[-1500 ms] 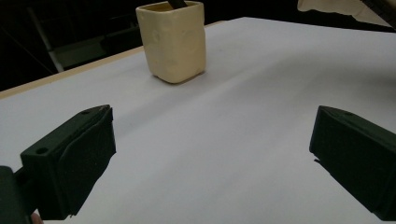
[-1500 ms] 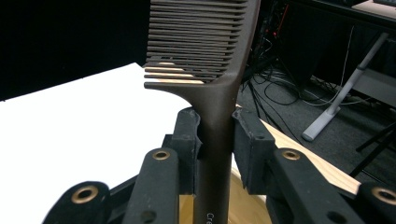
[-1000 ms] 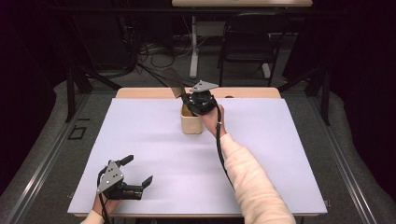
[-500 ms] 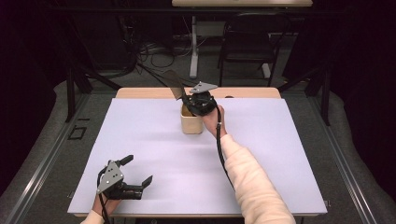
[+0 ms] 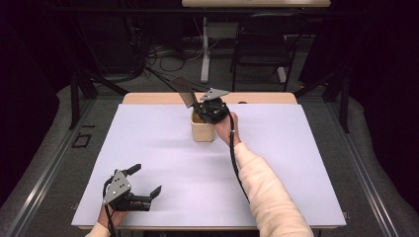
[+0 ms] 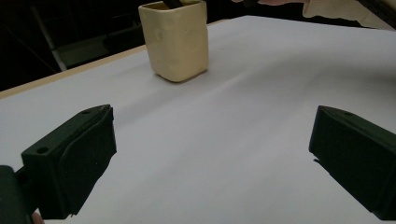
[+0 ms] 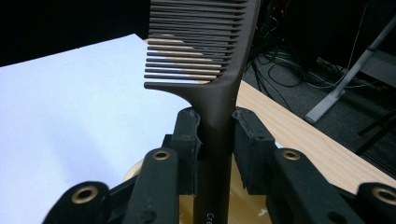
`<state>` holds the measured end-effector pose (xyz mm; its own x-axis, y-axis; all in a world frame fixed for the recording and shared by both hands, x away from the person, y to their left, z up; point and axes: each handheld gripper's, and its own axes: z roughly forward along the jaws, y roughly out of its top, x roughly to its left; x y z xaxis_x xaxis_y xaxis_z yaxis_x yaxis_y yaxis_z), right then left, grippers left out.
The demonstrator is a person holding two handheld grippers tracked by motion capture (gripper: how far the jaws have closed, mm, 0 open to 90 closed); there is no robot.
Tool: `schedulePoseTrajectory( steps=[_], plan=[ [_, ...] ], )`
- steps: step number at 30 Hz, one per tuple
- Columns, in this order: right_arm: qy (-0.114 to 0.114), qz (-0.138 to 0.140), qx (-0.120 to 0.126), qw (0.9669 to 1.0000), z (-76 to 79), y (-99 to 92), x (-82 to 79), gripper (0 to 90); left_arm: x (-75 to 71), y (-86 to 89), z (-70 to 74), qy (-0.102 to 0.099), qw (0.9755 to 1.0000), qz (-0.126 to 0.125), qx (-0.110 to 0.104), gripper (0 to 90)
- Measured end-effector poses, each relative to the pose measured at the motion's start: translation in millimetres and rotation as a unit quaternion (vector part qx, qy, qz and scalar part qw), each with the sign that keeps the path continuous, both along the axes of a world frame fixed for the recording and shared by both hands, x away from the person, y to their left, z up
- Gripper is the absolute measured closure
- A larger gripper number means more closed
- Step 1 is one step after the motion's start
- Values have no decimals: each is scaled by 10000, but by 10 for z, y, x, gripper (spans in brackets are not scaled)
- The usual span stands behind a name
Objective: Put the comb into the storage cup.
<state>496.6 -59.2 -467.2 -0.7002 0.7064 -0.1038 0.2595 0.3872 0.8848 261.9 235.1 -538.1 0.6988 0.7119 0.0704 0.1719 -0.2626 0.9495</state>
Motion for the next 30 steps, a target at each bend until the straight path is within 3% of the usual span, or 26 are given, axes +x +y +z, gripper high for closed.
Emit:
schedulePoseTrajectory(
  steps=[30],
  plan=[
    [273, 179, -408, 9986, -58, 39, 11, 713, 0, -7, -2, 5, 10000, 11, -15, 10]
  ],
)
